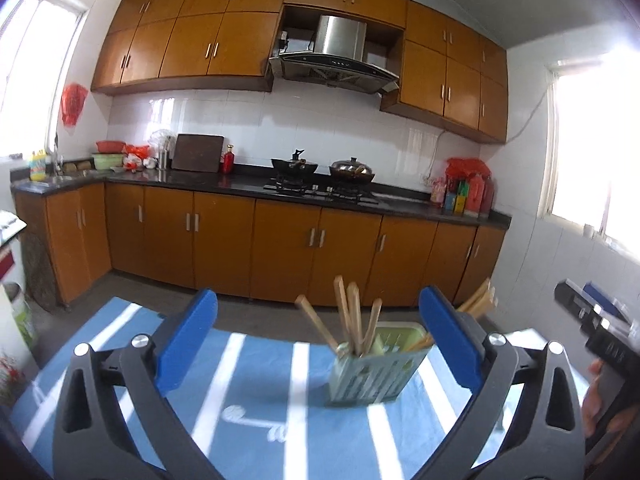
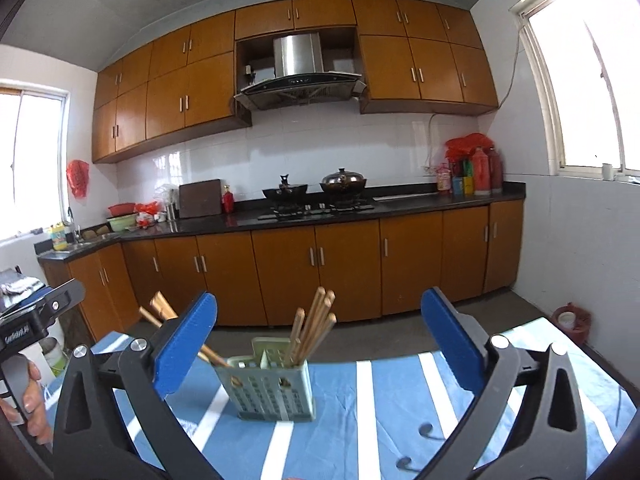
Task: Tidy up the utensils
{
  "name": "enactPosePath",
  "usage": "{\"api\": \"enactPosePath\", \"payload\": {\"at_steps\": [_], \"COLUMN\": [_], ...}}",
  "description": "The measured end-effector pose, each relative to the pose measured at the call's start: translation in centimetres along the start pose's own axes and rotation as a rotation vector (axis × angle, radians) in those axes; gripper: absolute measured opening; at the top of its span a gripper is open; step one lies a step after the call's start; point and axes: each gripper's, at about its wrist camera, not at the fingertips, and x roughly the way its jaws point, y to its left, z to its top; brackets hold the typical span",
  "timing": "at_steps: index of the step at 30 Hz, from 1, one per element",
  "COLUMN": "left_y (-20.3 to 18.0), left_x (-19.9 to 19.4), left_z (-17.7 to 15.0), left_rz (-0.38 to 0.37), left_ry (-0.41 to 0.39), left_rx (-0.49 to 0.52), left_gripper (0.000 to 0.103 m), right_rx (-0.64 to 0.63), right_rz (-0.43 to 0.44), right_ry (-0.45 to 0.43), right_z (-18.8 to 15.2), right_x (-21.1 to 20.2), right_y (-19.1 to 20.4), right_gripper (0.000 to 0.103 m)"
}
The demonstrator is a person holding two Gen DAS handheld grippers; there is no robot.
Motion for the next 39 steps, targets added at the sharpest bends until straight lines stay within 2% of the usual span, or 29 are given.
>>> {"api": "enactPosePath", "payload": {"at_steps": [7, 15, 21, 26, 39], "left_y": [-0.5, -0.9, -1.3, -1.3, -0.7], "left_x": [-3.9, -6.9, -7.6, -7.5, -7.5], "left_z": [-5.5, -9.9, -12.6, -14.3, -16.3], "left_rz": [0.086, 0.105, 0.106, 0.103, 0.103], "left_ry": [-0.006, -0.004, 0.038, 0.079, 0.123], "left_rx": [0.102, 0.13, 0.145, 0.131, 0.109], "left_gripper": [0.099, 0.099, 0.099, 0.099, 0.099], "right_rx": [-0.016, -0.086, -0.083, -0.066, -0.089], "right_rz": [-0.037, -0.036, -0.028, -0.028, -0.018], "right_ry": [0.023, 0.037, 0.086, 0.141, 0.181], "right_z": [-3.7, -8.2, -11.0, -12.9, -15.7], "right_x": [-2.6, -5.3, -6.4, -6.7, -7.8], "right_y": [0.5, 2.4, 2.5, 2.2, 2.8], "right_gripper": [0.101, 0.101, 0.101, 0.101, 0.101]}}
